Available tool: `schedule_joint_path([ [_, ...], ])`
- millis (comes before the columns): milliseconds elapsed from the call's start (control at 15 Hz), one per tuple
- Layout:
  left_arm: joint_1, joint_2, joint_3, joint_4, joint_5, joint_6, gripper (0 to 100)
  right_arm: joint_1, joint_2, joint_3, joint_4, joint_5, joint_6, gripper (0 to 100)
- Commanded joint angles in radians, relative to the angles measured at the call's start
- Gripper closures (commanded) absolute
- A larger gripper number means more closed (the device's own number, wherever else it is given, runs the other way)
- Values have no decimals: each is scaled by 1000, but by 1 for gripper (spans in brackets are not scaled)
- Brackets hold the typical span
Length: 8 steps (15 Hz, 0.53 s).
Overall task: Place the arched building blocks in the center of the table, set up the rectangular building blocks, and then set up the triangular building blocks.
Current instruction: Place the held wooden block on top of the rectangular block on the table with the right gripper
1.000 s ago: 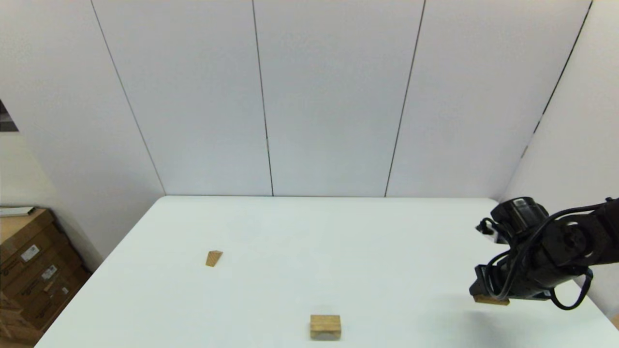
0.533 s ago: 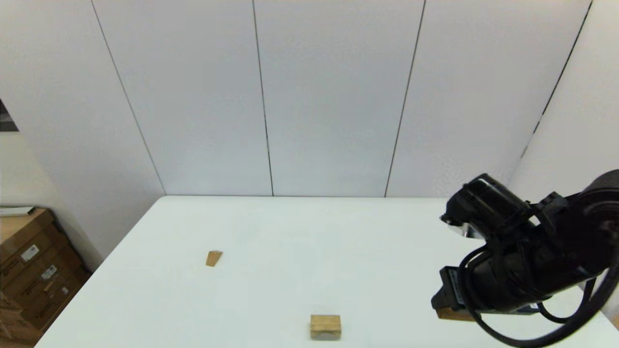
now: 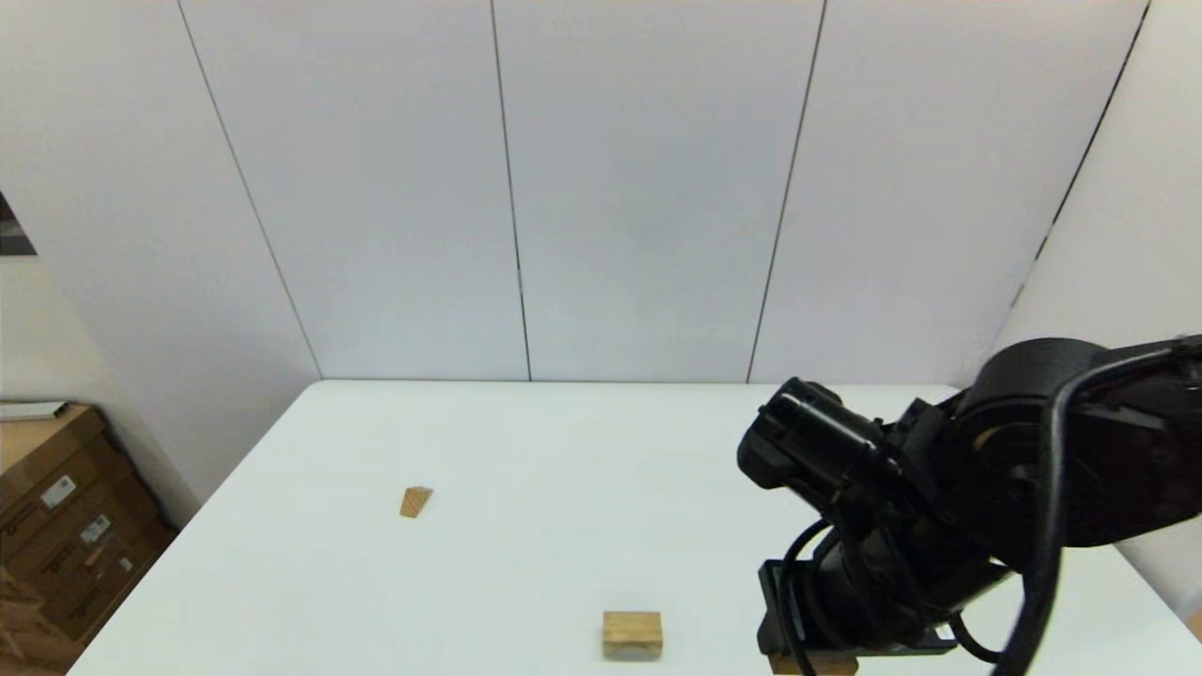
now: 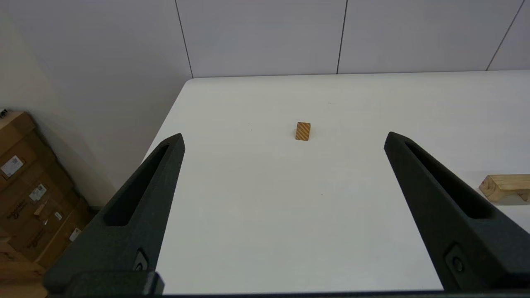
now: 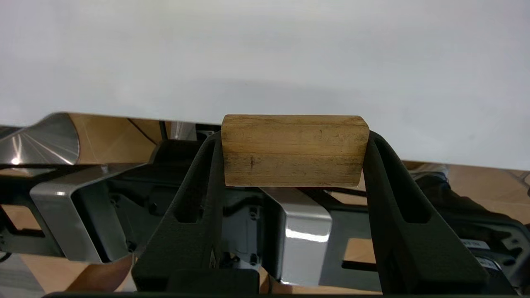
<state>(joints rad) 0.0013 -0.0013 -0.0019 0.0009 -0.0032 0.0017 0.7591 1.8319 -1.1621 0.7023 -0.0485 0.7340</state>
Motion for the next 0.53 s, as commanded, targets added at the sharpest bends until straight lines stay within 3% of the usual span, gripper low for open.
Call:
schedule_joint_path([
  [67, 0, 1, 0, 1, 0, -2, 0, 35, 187, -126, -1, 30, 1, 100],
  [533, 0, 1, 0, -1, 0, -2, 0, 197, 369, -418, 8, 42, -13, 100],
])
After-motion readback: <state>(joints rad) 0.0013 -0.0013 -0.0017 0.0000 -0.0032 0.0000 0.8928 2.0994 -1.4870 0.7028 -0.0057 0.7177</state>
